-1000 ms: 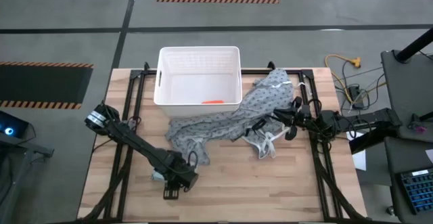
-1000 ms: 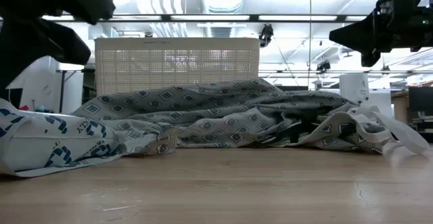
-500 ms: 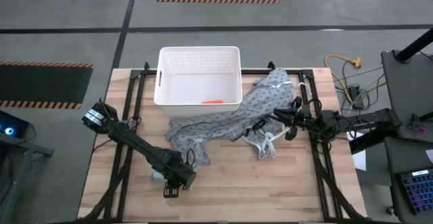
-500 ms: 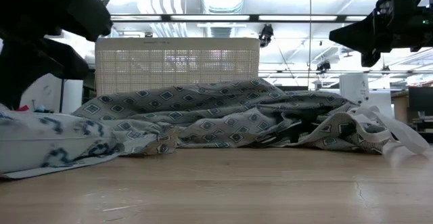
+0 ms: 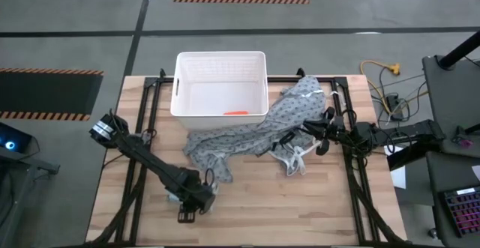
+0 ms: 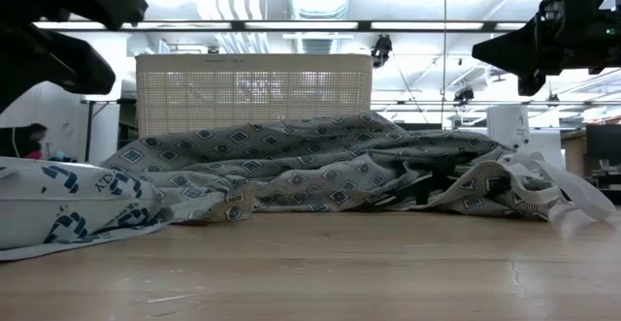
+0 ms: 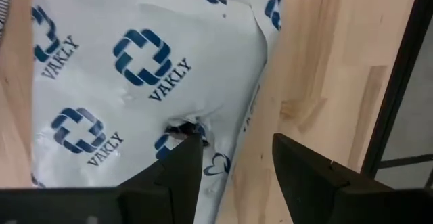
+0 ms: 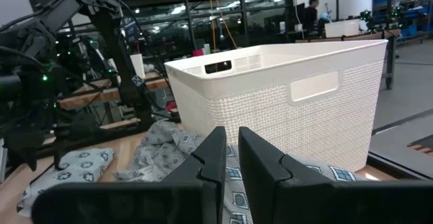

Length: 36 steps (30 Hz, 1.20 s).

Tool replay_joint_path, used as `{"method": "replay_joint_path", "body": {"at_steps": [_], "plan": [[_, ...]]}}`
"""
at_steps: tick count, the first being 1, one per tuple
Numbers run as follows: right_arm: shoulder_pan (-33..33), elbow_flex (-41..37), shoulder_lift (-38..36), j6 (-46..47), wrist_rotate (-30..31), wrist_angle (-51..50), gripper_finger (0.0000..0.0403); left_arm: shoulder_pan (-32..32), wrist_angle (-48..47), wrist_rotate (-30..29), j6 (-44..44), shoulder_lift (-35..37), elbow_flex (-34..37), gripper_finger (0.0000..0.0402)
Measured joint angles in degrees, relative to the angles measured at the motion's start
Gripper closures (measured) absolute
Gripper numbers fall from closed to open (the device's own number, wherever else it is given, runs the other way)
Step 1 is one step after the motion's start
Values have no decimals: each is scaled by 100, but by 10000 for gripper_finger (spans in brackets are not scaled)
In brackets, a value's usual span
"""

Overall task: Pick & place medical supplies in basket/bin
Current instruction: Put the mailer bag into the white bin

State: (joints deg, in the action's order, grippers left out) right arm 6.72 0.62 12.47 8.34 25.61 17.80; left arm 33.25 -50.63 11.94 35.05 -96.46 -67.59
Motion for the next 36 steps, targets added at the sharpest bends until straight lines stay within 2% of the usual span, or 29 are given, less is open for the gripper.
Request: {"method": "replay_joint_path", "body": {"at_steps": [7, 24, 28, 33, 36], "plan": [[1, 0, 0, 14, 0, 0, 369, 22, 160, -221, 4, -1, 178, 241], [0, 0, 0, 2, -2, -4, 369, 96, 1375, -305, 63, 24, 1046, 245], [0, 0, 0, 2, -2, -3, 369, 94, 1557, -346, 63, 19, 1205, 284], [0, 0, 0, 2, -2, -2, 369, 94, 1601, -287, 65, 16, 1272, 377], [1, 0, 0, 0, -2, -2, 369, 85, 1672, -175, 67, 15, 1287, 395]]}}
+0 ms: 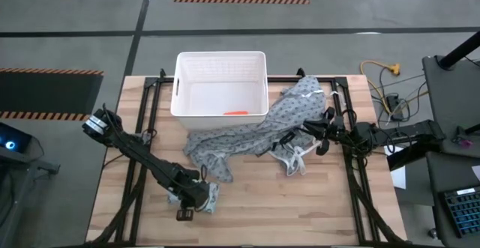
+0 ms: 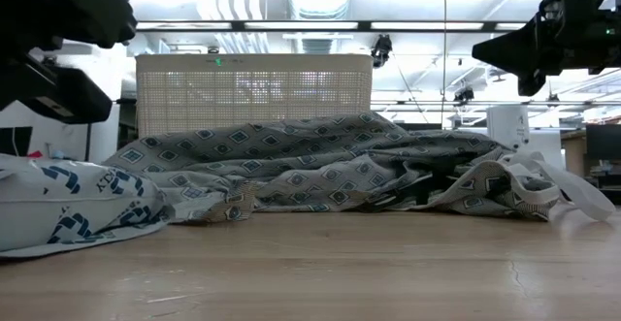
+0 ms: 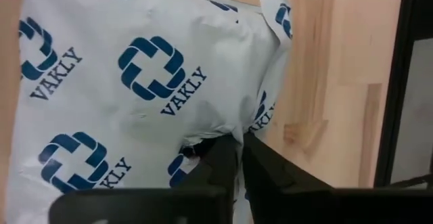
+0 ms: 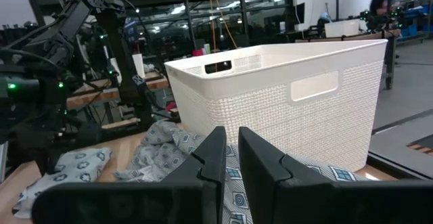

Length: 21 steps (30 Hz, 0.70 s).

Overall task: Pick & place medical supplies in basket/bin
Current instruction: Put the mailer bag into the white bin

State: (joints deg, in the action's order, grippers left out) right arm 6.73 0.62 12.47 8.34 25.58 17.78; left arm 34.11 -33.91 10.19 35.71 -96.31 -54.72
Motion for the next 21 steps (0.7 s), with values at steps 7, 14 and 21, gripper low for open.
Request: {"method": "replay_joint_path", "body": {"at_steps": [7, 14, 21], "plan": [[-1, 0, 0, 0, 0, 0, 369, -4, -20, 253, 1, 221, -255, 401], [1, 0, 0, 2, 0, 0, 369, -3, -3, 136, 255, 774, -420, 401], [0, 0, 0, 2, 0, 2, 369, -42, 87, 132, 283, 1180, -540, 401]]}}
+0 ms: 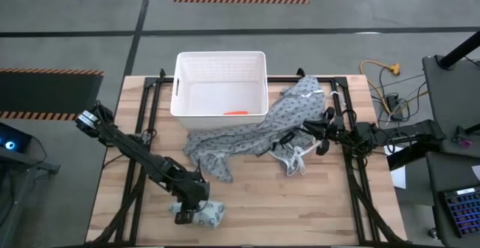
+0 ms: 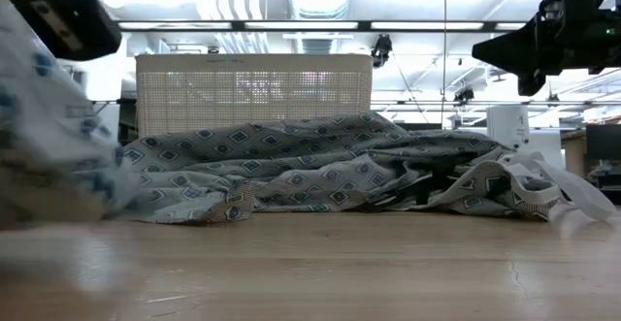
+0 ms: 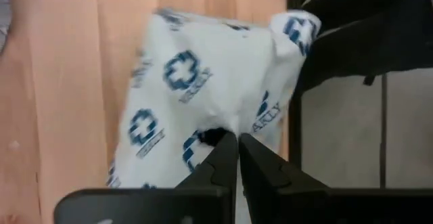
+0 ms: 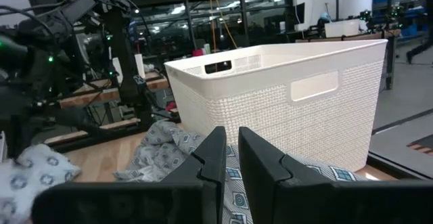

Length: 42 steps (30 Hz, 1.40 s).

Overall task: Pick & place medical supplies in basket/bin
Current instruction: Put the mailer bag into the white bin

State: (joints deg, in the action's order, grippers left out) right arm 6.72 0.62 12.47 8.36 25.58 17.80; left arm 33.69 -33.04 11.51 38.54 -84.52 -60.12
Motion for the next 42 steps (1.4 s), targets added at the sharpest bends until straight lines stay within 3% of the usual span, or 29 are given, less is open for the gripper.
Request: {"method": "replay_joint_path", "body": {"at_steps": [20, 24, 33, 36, 42], "plan": [[1, 0, -2, -2, 0, 2, 369, -35, 132, -119, -101, 128, -61, 395], [2, 0, -2, -2, 0, 0, 369, -35, 503, 113, -401, 130, -61, 347], [1, 0, -1, -150, 0, -53, 369, 291, 1039, 800, -660, -250, -77, 164], [2, 0, 0, -153, 0, -105, 369, 475, 1034, 800, -684, -450, -147, 150], [2, 0, 0, -161, 0, -136, 369, 654, 1037, 778, -921, -908, -558, 160]]}}
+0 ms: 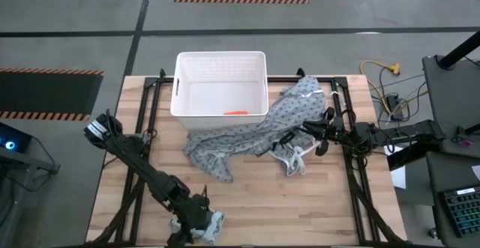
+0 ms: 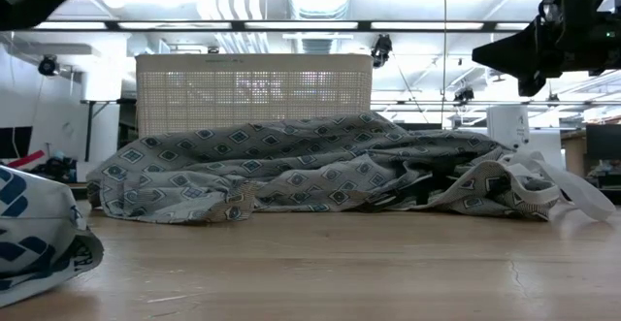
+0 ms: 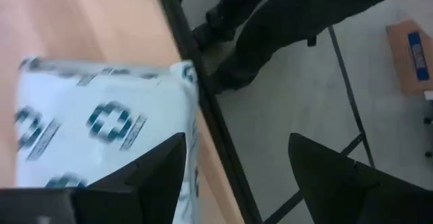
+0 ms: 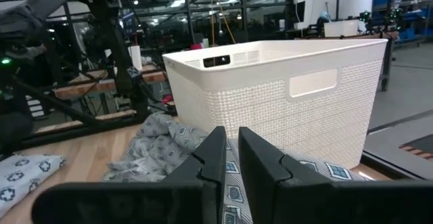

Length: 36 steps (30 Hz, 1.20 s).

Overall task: Pick & place medical supplies in basket/bin
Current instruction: Put the mailer bag into the white bin

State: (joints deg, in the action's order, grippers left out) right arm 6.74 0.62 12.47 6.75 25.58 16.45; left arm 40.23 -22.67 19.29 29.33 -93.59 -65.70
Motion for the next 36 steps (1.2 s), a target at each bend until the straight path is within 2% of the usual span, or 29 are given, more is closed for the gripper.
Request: {"method": "replay_joint_path", "body": {"at_steps": [8, 11, 23, 27, 30, 33, 36], "plan": [[-2, 0, 0, -99, 0, 0, 369, 141, -624, -112, -183, -916, -447, 171], [-2, 0, 2, -95, 0, 2, 369, 172, -718, -390, 21, -1083, -504, 172], [0, 0, 2, -97, 2, 2, 369, 340, -809, -877, 733, -2064, -534, 179], [0, 0, 2, -99, 2, 1, 369, 349, -839, -963, 776, -2158, -539, 234], [0, 0, 0, -102, 9, 2, 369, 350, -905, -1203, 635, -2155, -539, 303], [0, 0, 0, -121, 42, 2, 369, 353, -849, -1170, 397, -2154, -530, 376], [-1, 0, -4, -125, 210, 4, 369, 344, -736, -1119, 373, -2154, -476, 393]]}}
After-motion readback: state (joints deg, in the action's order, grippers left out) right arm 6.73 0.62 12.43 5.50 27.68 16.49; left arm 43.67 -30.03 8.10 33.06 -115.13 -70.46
